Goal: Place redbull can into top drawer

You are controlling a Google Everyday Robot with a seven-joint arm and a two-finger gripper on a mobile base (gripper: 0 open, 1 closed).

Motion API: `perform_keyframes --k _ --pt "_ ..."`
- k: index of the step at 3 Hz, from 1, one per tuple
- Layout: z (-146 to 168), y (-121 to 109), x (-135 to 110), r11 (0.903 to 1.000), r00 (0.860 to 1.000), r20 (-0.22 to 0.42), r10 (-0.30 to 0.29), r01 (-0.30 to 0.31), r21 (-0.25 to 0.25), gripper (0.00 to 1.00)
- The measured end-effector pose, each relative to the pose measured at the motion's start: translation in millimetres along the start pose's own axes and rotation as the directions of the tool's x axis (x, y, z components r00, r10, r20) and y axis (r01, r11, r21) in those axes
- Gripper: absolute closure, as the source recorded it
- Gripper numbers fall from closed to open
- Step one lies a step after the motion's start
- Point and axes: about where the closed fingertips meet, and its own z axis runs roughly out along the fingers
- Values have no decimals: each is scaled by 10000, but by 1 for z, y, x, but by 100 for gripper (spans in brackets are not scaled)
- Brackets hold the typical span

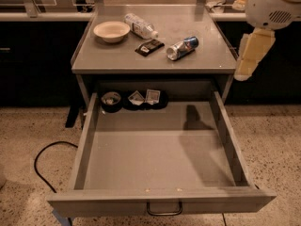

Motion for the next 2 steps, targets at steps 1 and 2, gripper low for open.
perform_keyframes --k 1,2 --pt "20 -27 -10 9963 9978 111 -649 642 563 0" --pt "92 -62 -29 9884 9926 384 -1152 1107 1037 0"
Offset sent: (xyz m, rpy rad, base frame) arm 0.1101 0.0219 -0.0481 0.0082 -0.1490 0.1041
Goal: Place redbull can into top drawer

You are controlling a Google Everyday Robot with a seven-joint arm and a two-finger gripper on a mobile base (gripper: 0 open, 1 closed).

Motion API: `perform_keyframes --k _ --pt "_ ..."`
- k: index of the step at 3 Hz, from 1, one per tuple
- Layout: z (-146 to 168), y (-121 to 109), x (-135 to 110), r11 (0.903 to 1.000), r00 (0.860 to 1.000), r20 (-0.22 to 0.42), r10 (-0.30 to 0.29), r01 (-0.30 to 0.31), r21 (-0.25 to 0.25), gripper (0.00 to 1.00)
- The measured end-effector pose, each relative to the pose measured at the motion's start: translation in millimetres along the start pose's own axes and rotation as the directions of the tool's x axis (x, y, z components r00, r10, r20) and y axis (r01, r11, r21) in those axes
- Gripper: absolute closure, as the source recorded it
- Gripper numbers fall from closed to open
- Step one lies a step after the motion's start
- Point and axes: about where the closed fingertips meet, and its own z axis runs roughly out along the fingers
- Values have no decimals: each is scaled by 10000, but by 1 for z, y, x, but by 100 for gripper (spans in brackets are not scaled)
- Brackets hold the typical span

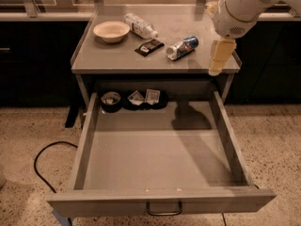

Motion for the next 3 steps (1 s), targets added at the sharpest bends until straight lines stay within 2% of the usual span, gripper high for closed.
perform_keyframes --k 1,2,3 --pt "0 0 0 10000 10000 0 0 0 0 0" --pt "5 -22 2 9998 9999 -125 -43 45 184 0" --pt "15 -62 3 9987 9996 -202 -208 218 463 0"
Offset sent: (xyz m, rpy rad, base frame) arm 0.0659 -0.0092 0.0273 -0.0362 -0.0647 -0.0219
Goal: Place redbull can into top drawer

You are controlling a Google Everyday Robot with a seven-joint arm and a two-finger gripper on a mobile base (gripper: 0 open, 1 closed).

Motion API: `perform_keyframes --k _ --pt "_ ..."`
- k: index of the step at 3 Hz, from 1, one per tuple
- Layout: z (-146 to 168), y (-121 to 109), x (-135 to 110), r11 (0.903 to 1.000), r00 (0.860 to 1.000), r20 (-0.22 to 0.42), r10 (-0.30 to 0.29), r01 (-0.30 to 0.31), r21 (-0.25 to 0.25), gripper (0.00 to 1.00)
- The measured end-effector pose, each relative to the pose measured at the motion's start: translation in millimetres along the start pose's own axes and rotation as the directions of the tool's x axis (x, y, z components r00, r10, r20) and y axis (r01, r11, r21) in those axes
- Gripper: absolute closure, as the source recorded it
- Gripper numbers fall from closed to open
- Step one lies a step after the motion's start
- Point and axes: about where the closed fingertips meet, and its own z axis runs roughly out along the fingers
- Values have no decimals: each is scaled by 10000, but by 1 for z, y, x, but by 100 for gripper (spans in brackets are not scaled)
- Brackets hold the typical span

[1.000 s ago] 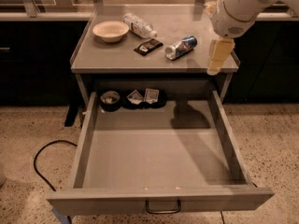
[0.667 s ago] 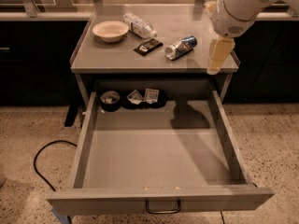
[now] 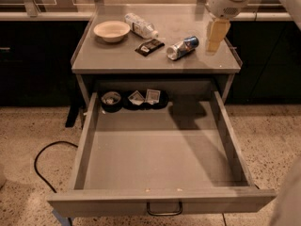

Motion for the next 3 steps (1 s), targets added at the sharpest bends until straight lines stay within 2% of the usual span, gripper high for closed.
perform_keyframes --k 1,2,3 --pt "10 -36 -8 9991 9996 162 -251 245 341 0" --pt "29 -56 -17 9958 9970 556 -540 497 769 0" --pt "55 -61 -29 9927 9912 906 -961 888 817 0"
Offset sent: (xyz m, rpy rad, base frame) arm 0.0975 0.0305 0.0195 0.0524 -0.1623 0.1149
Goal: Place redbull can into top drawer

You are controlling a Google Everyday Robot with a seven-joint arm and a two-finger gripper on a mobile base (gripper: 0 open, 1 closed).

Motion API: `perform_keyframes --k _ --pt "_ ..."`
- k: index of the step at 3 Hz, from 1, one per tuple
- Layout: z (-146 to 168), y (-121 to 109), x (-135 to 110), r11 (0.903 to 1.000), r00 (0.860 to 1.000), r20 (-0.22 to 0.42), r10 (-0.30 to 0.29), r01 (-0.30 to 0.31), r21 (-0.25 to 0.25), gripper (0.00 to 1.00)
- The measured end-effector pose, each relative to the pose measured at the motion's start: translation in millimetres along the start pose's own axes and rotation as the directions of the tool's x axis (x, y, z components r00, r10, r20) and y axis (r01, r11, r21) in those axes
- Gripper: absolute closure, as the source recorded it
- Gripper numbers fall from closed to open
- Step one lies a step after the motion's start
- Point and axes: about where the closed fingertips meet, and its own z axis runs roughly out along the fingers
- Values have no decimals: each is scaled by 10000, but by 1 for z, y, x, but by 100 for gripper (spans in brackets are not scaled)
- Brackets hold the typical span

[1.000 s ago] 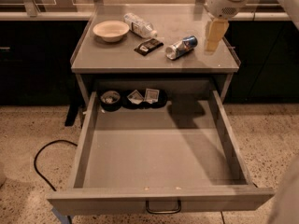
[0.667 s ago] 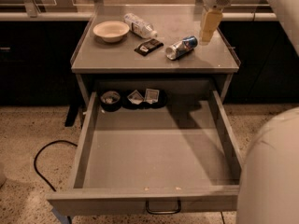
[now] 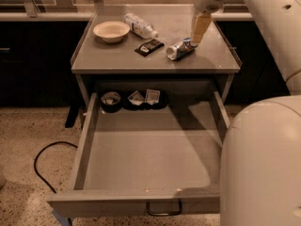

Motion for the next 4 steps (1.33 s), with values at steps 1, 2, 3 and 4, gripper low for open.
perform_keyframes --k 1,2,3,4 --pt "31 6 -1 9994 9998 102 -140 143 -317 0" --pt "59 18 1 9957 9998 -56 -199 193 -911 0" --pt "81 31 4 9861 9990 -344 -296 236 -1644 0" --pt "90 39 6 9791 9986 -412 -316 227 -2023 0"
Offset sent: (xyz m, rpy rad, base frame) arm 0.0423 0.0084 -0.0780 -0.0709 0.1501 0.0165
